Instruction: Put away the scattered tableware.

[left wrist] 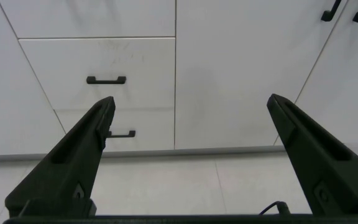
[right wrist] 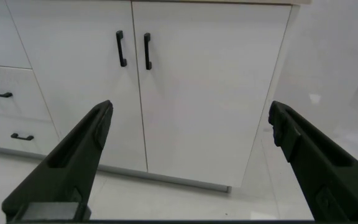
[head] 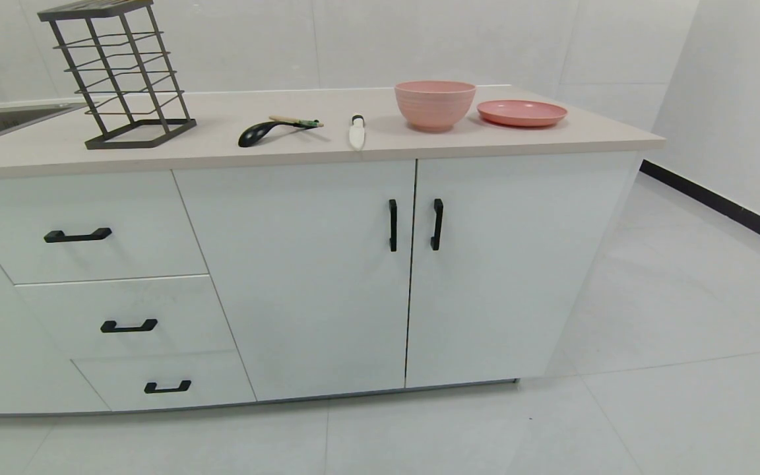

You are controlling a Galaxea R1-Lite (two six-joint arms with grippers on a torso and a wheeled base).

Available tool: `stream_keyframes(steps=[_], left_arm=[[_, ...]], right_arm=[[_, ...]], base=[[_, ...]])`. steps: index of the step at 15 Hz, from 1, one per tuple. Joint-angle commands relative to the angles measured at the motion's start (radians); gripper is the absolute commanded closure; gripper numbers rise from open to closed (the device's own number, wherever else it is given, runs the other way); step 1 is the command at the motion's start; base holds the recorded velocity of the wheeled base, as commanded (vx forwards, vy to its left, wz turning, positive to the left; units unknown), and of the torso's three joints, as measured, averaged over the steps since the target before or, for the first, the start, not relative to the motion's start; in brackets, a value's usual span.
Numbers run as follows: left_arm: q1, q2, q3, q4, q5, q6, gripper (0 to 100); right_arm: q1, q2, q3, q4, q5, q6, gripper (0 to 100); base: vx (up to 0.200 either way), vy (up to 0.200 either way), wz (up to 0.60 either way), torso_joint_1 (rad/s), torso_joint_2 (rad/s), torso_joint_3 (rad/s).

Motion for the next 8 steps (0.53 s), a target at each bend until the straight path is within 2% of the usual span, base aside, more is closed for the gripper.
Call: stream_keyframes(steps=[1, 8], left_arm=[[0.0, 0.001, 0.0, -0.001, 0.0, 0.0, 0], [0.0, 0.001, 0.0, -0.001, 0.0, -0.002, 0]], right_arm=[[0.022, 0.096, -0.01, -0.021, 0.011, -0.002, 0], [0.027, 0.237, -0.075, -0.021, 0.014, -0.003, 0]], base=[[0.0, 0.0, 0.0, 0.0, 0.0, 0.0], [0.0, 0.0, 0.0, 0.0, 0.0, 0.0]])
